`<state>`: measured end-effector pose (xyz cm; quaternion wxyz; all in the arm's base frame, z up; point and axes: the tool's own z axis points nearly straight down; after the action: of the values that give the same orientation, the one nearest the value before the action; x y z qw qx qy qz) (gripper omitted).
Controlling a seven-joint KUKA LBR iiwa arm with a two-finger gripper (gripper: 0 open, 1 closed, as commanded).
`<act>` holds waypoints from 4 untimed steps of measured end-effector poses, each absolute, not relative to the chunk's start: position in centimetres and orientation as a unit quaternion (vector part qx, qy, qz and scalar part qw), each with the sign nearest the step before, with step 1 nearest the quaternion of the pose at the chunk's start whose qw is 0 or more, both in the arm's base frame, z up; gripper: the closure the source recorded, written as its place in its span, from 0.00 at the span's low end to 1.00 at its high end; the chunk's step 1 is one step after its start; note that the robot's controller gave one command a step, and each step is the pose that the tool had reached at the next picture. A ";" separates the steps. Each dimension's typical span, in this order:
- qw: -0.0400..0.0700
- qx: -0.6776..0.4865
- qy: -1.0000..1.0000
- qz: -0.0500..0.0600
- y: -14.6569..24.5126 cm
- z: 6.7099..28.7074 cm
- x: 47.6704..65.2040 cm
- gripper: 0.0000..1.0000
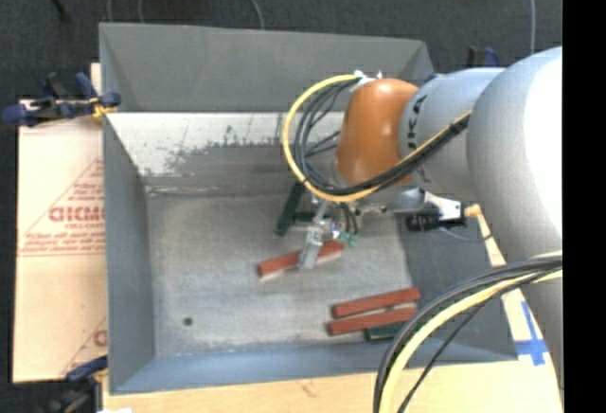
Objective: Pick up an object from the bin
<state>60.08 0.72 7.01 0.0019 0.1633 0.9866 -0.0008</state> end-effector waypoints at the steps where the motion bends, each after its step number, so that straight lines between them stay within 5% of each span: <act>1: -0.010 0.322 0.947 0.001 0.4 7.4 61.0 1.00; 4: -0.007 0.321 0.947 0.000 0.5 8.0 60.9 1.00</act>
Offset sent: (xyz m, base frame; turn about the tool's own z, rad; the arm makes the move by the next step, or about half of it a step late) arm 0.0000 0.0000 0.0000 0.0000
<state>60.88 0.46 8.02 -0.0071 0.3208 0.9471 0.0005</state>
